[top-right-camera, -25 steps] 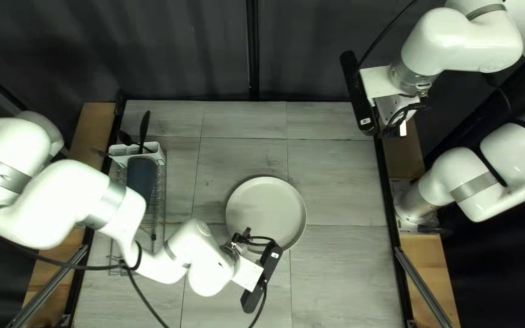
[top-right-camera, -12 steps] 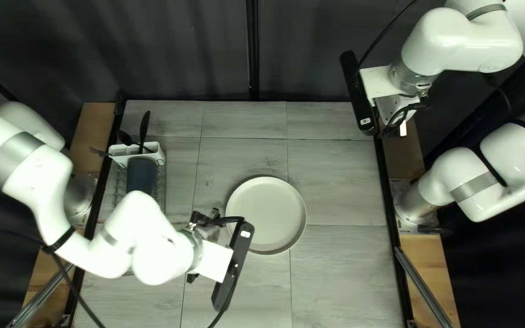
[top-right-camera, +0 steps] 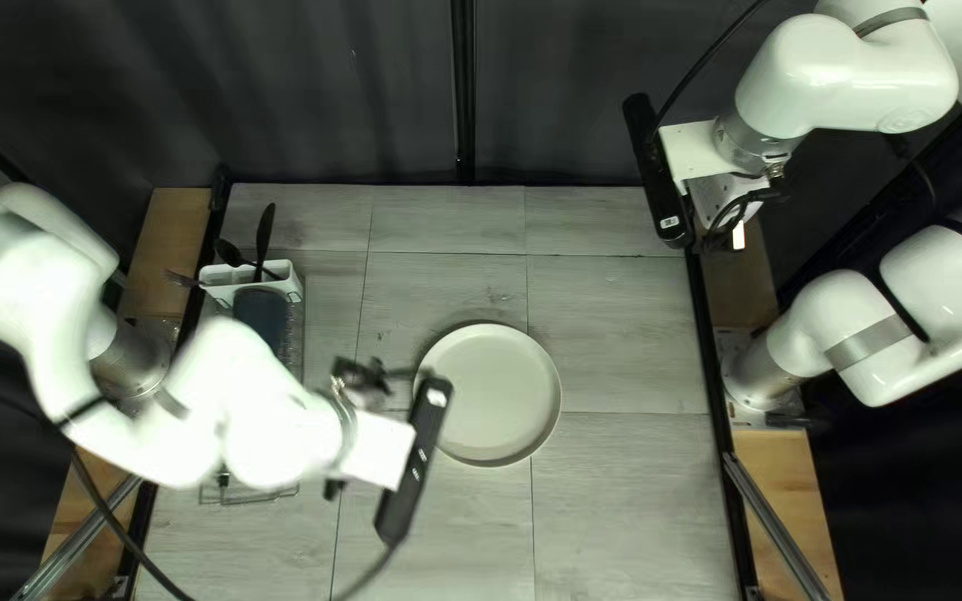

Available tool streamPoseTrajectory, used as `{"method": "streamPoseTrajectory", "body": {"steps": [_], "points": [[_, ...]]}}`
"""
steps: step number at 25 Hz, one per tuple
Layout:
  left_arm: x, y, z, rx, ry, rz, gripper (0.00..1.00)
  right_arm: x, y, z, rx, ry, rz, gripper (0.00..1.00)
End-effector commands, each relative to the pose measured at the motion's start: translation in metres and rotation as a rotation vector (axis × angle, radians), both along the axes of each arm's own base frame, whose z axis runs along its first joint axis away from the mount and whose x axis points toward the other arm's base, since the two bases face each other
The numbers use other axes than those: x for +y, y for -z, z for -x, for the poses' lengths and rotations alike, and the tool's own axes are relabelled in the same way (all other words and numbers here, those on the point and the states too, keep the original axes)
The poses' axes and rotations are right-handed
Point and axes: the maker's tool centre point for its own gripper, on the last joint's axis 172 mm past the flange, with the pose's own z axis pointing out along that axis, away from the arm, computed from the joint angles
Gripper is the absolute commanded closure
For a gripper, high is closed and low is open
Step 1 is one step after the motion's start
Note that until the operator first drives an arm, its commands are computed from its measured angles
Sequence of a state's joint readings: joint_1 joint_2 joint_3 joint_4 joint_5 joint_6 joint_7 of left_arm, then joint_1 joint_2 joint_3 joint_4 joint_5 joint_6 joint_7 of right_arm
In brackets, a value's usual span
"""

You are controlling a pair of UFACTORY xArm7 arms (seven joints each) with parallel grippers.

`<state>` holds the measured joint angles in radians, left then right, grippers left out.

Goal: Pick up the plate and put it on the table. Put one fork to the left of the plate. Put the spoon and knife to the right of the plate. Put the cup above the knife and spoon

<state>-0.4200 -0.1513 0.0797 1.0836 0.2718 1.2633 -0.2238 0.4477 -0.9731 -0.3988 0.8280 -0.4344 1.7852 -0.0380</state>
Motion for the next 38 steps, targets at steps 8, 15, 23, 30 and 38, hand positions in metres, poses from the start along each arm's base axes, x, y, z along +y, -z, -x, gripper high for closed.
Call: {"method": "streamPoseTrajectory", "body": {"steps": [8, 15, 23, 30, 38], "points": [[0.089, -0.031, 0.087, -0.013, -0.085, 0.026, 0.0, 0.0, 0.0, 0.0, 0.0, 0.0, 0.0, 0.0], [0.117, -0.045, 0.1, 0.007, -0.147, 0.036, 0.0, 0.0, 0.0, 0.0, 0.0, 0.0, 0.0, 0.0], [0.211, -0.054, 0.142, 0.032, -0.265, 0.048, 0.0, 0.0, 0.0, 0.0, 0.0, 0.0, 0.0, 0.0], [0.268, -0.025, 0.153, 0.107, -0.432, 0.104, 0.0, 0.0, 0.0, 0.0, 0.0, 0.0, 0.0, 0.0], [0.273, 0.026, 0.157, 0.16, -0.526, 0.154, 0.0, 0.0, 0.0, 0.0, 0.0, 0.0, 0.0, 0.0]]}}
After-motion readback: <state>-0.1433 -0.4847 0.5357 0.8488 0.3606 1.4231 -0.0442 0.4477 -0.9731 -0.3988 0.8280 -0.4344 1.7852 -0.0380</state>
